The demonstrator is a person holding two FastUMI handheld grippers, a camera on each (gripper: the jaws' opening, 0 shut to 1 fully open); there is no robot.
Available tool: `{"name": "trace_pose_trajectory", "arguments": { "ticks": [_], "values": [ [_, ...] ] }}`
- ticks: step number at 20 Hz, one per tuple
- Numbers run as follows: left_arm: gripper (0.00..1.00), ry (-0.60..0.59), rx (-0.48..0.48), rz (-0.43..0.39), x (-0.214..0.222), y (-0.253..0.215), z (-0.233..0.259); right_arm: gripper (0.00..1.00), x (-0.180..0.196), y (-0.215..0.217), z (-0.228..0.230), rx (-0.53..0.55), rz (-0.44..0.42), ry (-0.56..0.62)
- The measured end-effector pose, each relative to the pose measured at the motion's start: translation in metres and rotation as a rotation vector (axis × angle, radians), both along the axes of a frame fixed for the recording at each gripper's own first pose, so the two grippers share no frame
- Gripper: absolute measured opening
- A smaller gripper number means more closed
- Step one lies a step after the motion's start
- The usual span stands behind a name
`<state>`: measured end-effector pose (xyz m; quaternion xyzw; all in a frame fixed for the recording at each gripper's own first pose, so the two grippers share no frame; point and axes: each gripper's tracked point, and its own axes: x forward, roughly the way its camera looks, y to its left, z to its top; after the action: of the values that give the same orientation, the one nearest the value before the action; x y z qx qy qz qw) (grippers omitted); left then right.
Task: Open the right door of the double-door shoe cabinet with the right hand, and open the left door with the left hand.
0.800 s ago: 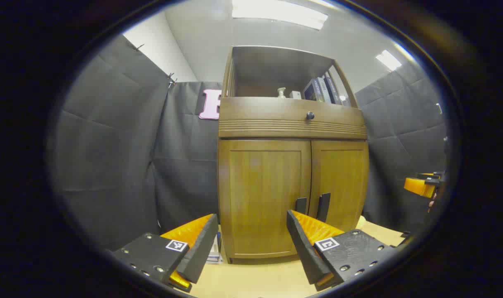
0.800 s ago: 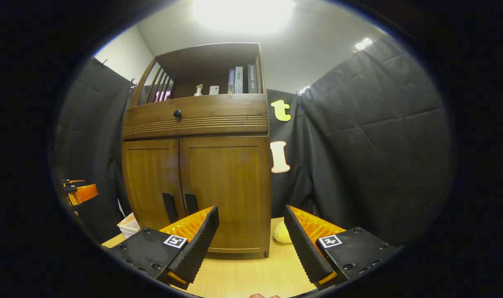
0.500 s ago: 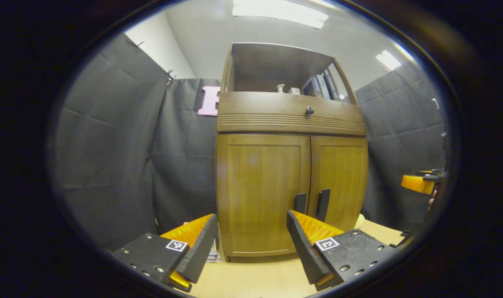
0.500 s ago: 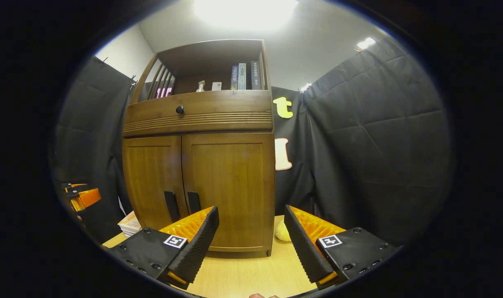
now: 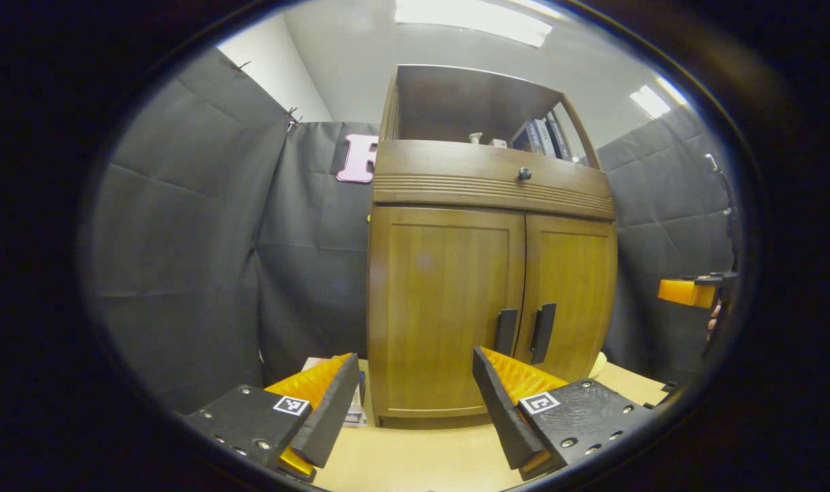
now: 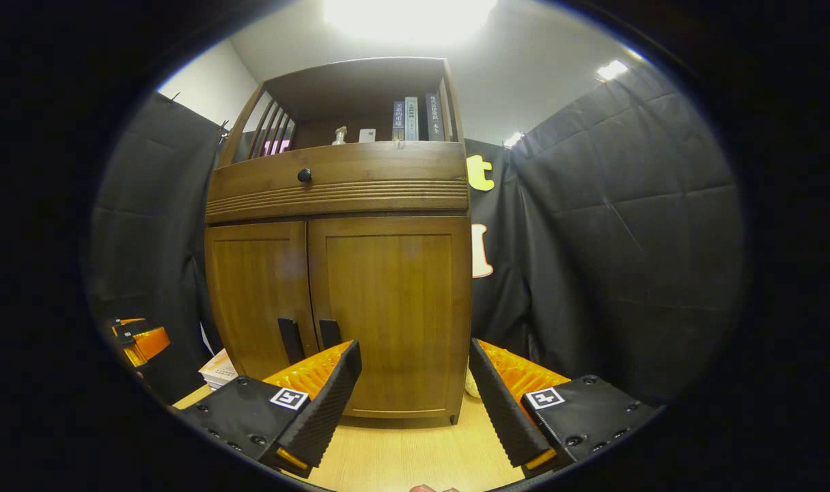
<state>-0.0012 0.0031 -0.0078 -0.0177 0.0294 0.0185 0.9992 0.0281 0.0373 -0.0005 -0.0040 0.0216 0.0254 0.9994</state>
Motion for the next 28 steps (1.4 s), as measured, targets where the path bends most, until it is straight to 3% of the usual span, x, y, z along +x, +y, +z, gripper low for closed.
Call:
{"name": "trace_pose_trajectory", "arguments": {
  "ticks": [11, 17, 22, 28],
  "values": [
    [0.96, 0.051, -0.015, 0.073, -0.010, 0.005, -0.013, 0.97, 0.064, 0.073, 0.019, 0.015, 0.148, -0.001],
    [0.96, 0.086, -0.029, 0.139, -0.017, 0.011, -0.013, 0.99, 0.102, 0.113, 0.001, 0.029, 0.199, 0.029],
    [0.96, 0.136, -0.004, 0.183, -0.022, 0.012, -0.022, 0.97, 0.132, 0.139, -0.039, -0.015, 0.202, 0.081],
    [0.96, 0.209, -0.012, 0.209, -0.021, 0.011, -0.041, 0.97, 0.165, 0.141, -0.081, -0.047, 0.154, 0.139]
  ]
}}
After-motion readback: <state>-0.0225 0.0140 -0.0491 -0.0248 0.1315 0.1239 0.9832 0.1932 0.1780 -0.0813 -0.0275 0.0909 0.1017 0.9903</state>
